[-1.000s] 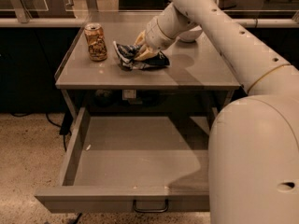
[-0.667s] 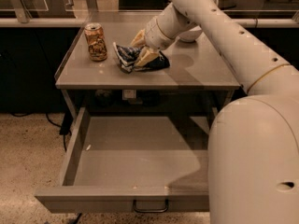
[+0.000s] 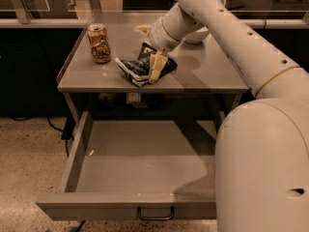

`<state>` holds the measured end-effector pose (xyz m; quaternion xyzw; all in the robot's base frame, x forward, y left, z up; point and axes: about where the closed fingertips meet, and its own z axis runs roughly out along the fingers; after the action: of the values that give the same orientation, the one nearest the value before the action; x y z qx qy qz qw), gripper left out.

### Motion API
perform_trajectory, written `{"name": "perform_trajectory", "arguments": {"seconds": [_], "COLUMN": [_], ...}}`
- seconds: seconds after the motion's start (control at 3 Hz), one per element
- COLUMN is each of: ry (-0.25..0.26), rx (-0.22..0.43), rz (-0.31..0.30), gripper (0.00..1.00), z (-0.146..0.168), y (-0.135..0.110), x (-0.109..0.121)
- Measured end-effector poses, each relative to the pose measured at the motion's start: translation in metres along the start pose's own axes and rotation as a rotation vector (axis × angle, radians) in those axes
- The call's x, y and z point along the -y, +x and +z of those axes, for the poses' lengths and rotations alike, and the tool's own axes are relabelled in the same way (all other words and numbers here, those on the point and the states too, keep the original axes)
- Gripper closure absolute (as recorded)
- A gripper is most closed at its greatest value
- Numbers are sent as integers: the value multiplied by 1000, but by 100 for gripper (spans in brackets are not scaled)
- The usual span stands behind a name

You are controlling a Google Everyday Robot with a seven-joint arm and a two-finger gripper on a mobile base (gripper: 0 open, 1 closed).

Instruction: Pick blue chip bag from top drawer and place on counter

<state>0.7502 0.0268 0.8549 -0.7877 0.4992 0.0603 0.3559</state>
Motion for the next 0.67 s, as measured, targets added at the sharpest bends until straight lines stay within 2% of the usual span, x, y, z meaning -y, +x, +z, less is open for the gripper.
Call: {"name": "perform_trajectory", "arguments": {"seconds": [0.33, 0.67], "ry": [3, 12], "rx": [13, -1], "rz": [1, 7], "gripper": [0, 0], "z": [0, -11], "y": [1, 3], "x": [3, 8]}}
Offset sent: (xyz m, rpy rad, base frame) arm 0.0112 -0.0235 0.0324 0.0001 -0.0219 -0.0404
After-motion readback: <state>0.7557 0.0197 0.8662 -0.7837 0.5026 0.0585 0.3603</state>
